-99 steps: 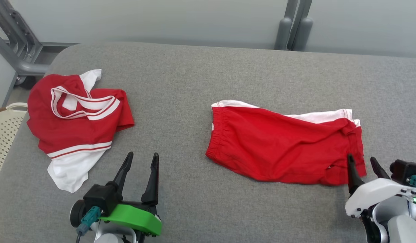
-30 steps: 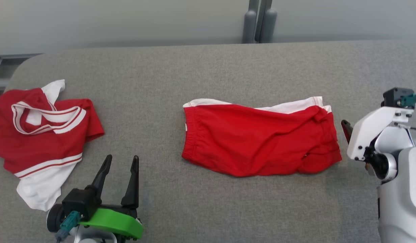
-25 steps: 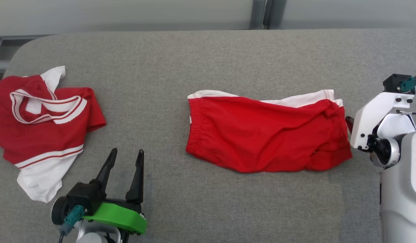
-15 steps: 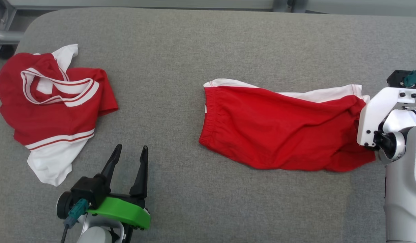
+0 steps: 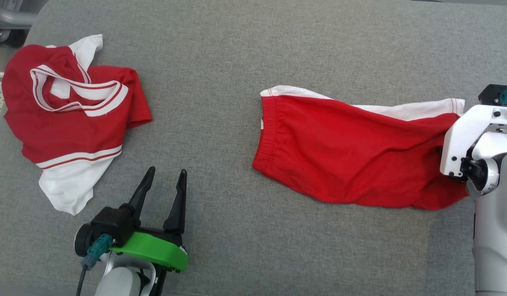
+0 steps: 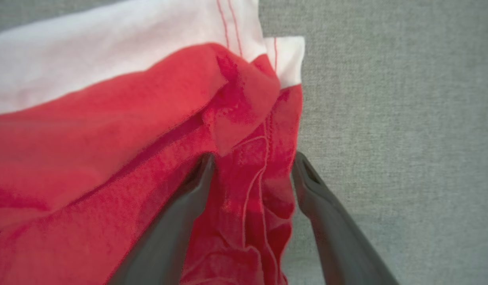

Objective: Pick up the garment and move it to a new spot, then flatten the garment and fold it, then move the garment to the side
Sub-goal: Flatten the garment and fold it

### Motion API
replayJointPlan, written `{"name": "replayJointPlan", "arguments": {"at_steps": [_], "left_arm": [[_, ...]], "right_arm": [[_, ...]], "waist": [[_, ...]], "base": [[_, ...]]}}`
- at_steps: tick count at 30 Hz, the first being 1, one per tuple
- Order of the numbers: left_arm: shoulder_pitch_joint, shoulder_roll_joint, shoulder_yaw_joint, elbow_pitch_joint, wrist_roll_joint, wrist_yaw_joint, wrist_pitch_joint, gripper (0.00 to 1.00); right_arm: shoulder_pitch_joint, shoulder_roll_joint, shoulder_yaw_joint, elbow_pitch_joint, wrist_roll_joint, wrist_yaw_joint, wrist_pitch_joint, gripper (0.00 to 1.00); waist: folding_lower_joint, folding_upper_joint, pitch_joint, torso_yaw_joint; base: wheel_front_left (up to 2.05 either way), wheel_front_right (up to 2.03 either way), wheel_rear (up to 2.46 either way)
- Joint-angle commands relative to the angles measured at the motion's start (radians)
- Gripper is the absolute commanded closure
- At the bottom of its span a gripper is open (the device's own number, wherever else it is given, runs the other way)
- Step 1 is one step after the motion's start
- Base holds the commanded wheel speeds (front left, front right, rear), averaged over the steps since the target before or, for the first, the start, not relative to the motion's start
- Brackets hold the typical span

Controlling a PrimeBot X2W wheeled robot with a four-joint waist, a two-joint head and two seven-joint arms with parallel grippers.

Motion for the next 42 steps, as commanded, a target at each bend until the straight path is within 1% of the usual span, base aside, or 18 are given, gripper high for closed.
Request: {"name": "replayJointPlan", "arguments": {"at_steps": [1,3,4,6,11,18,23,29,34,35,38,39,41,42], "left_arm": [[-0.017,0.004,0.0,0.002,-0.005,-0.004,-0.003,0.0],[-0.02,0.003,-0.002,0.005,-0.005,-0.004,-0.004,0.0],[-0.021,0.003,-0.003,0.006,-0.005,-0.004,-0.005,0.0],[-0.022,0.001,-0.004,0.009,-0.007,-0.003,-0.005,0.0],[-0.017,-0.002,-0.005,0.014,-0.011,0.001,-0.007,0.0],[-0.006,-0.004,-0.008,0.023,-0.014,0.001,-0.009,0.0],[0.009,-0.003,-0.01,0.029,-0.013,0.001,-0.01,0.0],[0.025,0.0,-0.014,0.036,-0.019,0.0,-0.009,0.0],[0.038,-0.002,-0.019,0.039,-0.022,0.002,-0.009,0.0],[0.044,-0.003,-0.021,0.041,-0.022,0.001,-0.009,0.0],[0.047,-0.003,-0.025,0.042,-0.026,0.0,-0.009,0.0],[0.048,-0.004,-0.029,0.043,-0.028,-0.001,-0.009,0.0],[0.048,-0.005,-0.033,0.044,-0.03,-0.003,-0.009,0.0],[0.047,-0.007,-0.038,0.047,-0.031,-0.005,-0.009,0.0]], "right_arm": [[0.009,0.02,0.017,0.031,0.012,0.001,0.013,0.0],[0.014,0.024,0.026,0.044,0.024,0.001,0.027,0.0],[0.015,0.025,0.028,0.047,0.027,0.002,0.032,0.18],[0.013,0.025,0.032,0.042,0.025,0.002,0.033,1.0],[0.003,-0.01,0.028,0.014,0.002,0.0,0.0,1.0],[-0.022,-0.039,0.019,0.008,-0.03,0.0,-0.028,1.0],[-0.031,-0.077,0.015,-0.011,-0.063,0.0,-0.016,1.0],[-0.033,-0.124,0.029,-0.045,-0.086,0.0,0.033,1.0],[-0.04,-0.112,0.099,-0.085,-0.011,0.0,0.093,1.0],[-0.043,-0.101,0.14,-0.105,0.027,0.0,0.118,1.0],[-0.062,-0.088,0.206,-0.123,0.077,0.0,0.146,1.0],[-0.077,-0.074,0.243,-0.118,0.113,0.0,0.158,1.0],[-0.09,-0.065,0.277,-0.101,0.136,0.0,0.167,1.0],[-0.104,-0.047,0.304,-0.078,0.158,0.0,0.175,1.0]], "waist": [[0.0,0.0,0.005,0.003],[0.0,0.0,0.005,0.005],[0.0,0.0,0.004,0.005],[0.0,0.0,0.001,0.007],[0.0,0.0,-0.012,0.007],[0.0,0.0,-0.038,0.008],[0.0,0.0,-0.068,0.011],[0.0,0.0,-0.104,0.016],[0.0,0.0,-0.135,0.021],[0.0,0.0,-0.144,0.024],[0.0,0.0,-0.154,0.032],[0.0,0.0,-0.157,0.04],[0.0,0.0,-0.158,0.051],[0.0,0.0,-0.157,0.064]], "base": [[0.0,0.0,0.0],[0.0,0.0,0.0],[0.0,0.0,0.0],[0.0,0.0,0.0],[0.0,0.0,0.0],[0.0,0.0,0.0],[0.0,0.0,0.0],[0.0,0.0,0.0],[0.0,0.0,0.0],[0.0,0.0,0.0],[0.0,0.0,0.0],[0.0,0.0,0.0],[0.0,0.0,0.0],[0.0,0.0,0.0]]}}
